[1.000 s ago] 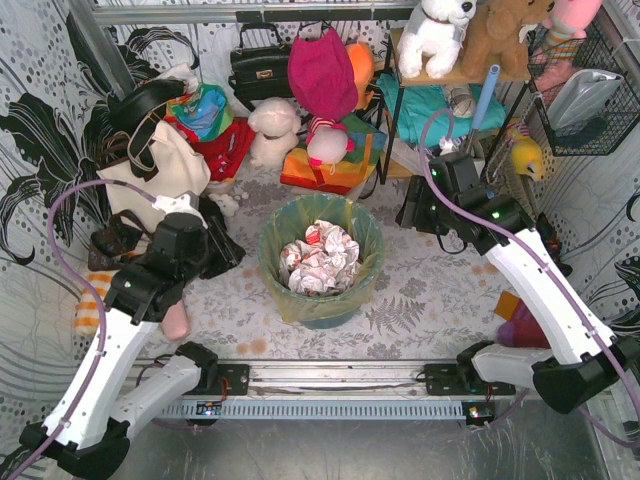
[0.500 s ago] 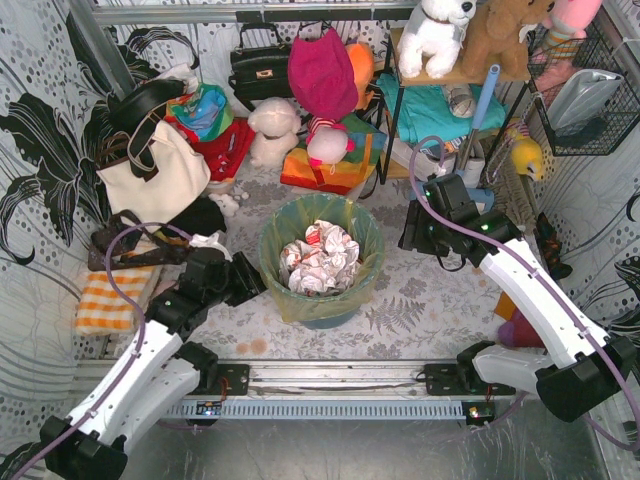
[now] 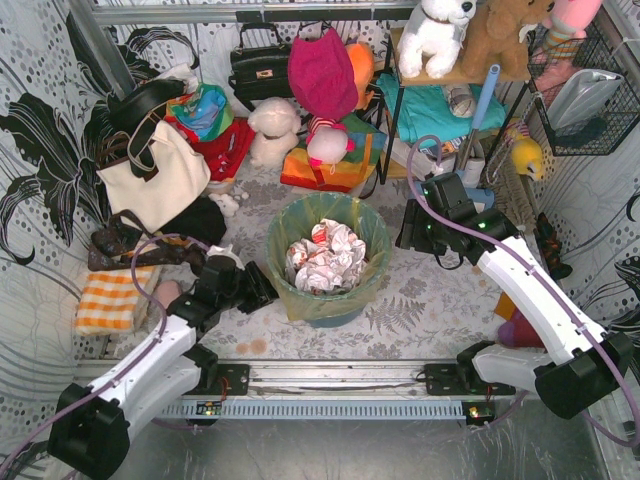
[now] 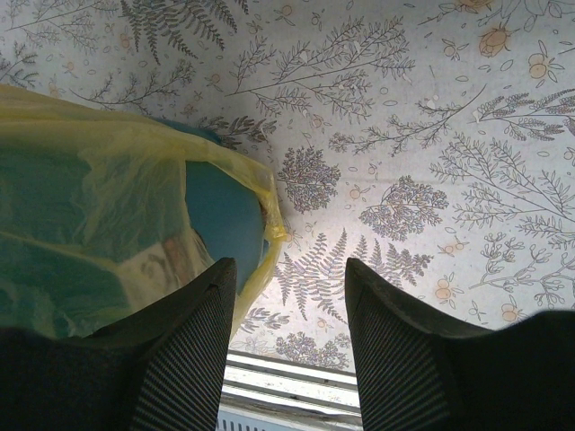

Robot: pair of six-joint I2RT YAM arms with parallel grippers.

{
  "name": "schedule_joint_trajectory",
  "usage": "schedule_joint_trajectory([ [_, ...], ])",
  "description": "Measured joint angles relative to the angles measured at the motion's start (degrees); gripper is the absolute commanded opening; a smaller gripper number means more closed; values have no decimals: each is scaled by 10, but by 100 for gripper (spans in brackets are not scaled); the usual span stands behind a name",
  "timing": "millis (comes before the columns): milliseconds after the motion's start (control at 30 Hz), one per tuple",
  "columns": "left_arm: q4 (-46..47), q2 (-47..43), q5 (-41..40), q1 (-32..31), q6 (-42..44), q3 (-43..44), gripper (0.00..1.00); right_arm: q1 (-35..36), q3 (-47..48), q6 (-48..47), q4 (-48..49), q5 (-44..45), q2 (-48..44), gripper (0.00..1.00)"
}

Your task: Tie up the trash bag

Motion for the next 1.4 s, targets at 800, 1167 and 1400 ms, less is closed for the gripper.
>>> schedule_joint_trajectory([
  [800,43,111,-46,-3,33,-5,55,-1,-161,24,45,-9,-42,51],
  [1167,40,-45,-38,-3,21,-16,56,-1,-302,113,135,-75,-166,49],
  [1400,99,-5,-10,-3,13,-67,59,-1,-304,131,164,-99,-194,48],
])
